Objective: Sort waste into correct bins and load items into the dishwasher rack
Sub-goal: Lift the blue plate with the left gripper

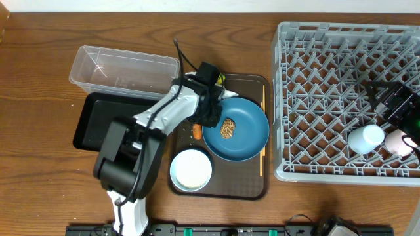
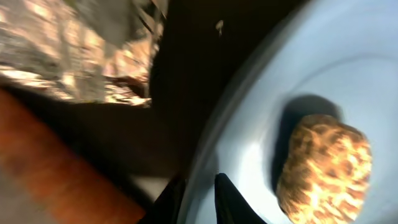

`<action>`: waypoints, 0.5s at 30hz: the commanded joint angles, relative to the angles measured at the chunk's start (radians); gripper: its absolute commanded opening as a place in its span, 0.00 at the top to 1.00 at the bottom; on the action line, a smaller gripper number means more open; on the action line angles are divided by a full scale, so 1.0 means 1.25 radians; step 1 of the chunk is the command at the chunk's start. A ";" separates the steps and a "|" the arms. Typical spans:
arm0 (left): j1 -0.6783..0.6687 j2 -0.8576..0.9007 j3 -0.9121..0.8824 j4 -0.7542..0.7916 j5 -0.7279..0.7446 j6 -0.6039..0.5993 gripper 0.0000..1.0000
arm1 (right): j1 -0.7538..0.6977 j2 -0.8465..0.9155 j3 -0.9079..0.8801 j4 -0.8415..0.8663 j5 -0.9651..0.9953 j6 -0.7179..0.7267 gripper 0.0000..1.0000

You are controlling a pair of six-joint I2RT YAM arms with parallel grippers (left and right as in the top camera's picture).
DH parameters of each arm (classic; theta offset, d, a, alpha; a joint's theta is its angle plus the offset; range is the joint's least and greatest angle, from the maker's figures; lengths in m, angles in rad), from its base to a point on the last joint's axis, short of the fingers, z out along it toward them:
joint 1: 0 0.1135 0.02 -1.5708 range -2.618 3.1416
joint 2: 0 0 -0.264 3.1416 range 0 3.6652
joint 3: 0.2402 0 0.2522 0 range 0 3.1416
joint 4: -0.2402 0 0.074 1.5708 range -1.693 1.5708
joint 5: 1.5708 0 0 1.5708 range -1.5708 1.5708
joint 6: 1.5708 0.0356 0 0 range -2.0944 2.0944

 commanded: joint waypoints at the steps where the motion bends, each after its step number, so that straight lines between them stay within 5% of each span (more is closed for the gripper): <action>1: 0.004 0.021 0.006 0.001 0.028 0.009 0.83 | 0.016 0.001 0.002 0.000 0.003 0.009 0.19; 5: 0.004 0.019 0.006 0.004 0.028 0.009 0.83 | 0.016 0.001 0.002 0.000 0.010 0.009 0.19; 7: 0.004 0.019 0.006 0.003 0.028 0.009 0.93 | 0.016 0.001 0.002 0.000 0.015 0.010 0.19; 15: 0.004 -0.052 0.038 -0.049 0.031 0.009 0.94 | 0.016 0.001 0.002 -0.005 0.015 0.009 0.20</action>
